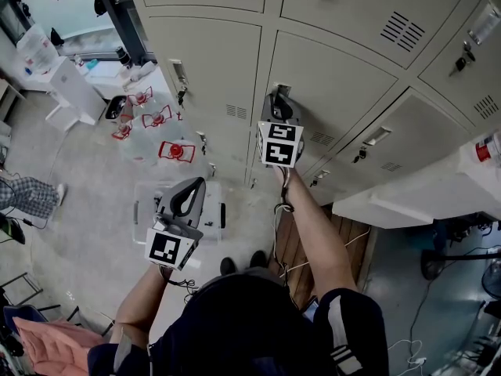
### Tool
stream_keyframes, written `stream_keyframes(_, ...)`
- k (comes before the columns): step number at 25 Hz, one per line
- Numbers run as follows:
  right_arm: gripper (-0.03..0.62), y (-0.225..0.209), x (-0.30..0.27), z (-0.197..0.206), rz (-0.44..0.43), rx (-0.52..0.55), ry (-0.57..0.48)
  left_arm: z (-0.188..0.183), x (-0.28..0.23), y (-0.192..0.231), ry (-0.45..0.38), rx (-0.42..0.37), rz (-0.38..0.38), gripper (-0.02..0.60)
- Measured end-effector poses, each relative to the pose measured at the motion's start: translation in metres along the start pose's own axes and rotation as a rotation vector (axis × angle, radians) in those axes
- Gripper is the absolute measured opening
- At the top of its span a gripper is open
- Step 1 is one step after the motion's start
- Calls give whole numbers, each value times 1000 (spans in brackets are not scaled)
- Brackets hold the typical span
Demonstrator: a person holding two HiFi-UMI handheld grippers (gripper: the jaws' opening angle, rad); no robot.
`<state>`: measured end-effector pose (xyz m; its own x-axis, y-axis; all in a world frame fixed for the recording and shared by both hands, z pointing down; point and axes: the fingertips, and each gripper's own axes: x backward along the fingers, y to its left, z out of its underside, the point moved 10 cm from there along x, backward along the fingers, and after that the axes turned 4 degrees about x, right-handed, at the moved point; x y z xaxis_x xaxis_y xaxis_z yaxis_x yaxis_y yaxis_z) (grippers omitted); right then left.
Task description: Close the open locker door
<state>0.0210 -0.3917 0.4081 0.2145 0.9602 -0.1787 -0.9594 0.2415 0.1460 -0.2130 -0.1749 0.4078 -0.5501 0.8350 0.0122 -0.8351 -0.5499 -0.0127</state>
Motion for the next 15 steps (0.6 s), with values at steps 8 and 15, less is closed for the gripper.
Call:
stream_keyframes(8,49,3,1,0,15,11,7,0,1,0,5,3,1,3)
stream_keyframes(15,38,0,-3,2,45,-7,17,1,3,0,4,0,-3,3)
